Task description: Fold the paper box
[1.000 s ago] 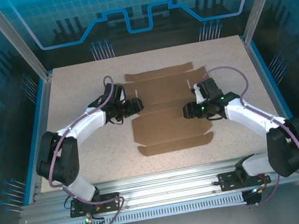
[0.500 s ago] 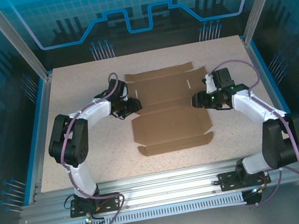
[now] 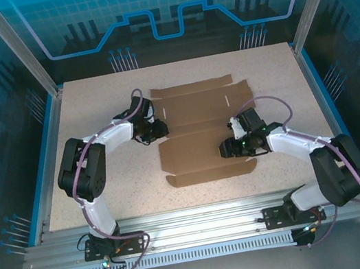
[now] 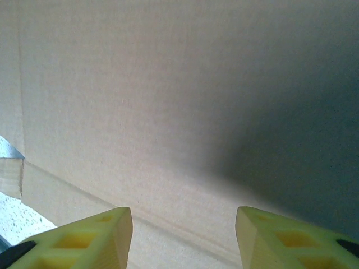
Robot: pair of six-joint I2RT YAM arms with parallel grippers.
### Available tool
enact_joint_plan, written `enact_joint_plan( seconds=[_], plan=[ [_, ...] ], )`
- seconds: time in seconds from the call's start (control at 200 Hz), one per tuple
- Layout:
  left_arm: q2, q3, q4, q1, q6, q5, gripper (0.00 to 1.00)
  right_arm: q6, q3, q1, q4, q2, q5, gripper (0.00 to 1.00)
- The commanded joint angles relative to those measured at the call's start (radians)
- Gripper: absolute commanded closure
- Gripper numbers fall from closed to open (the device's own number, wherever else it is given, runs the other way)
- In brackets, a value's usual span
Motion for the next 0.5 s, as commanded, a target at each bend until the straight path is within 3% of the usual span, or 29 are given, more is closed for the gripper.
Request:
enact_joint_plan(
  seconds=[0.0, 0.095, 0.305, 0.495],
  plan=[
    [-0.047, -0.014, -0.02, 0.005, 0.024, -0.048, 0.58, 0.042, -0.043, 0.039, 0.044, -0.015, 0.043, 0.48],
    [-0.043, -0.015, -0.003, 0.014, 0.018, -0.028, 0.57, 0.057, -0.079, 0.058, 0.059, -0.035, 0.05, 0.49],
    [-0.017, 0.005, 0.023, 0.014, 0.007, -0.014, 0.65, 0.074, -0.112, 0.097, 0.061, -0.053, 0.082, 0.53],
    [-0.035, 0.004, 0.057, -0.006, 0.002, 0.027, 0.53, 0.08, -0.108, 0.129, 0.056, -0.04, 0.1, 0.53]
  ],
)
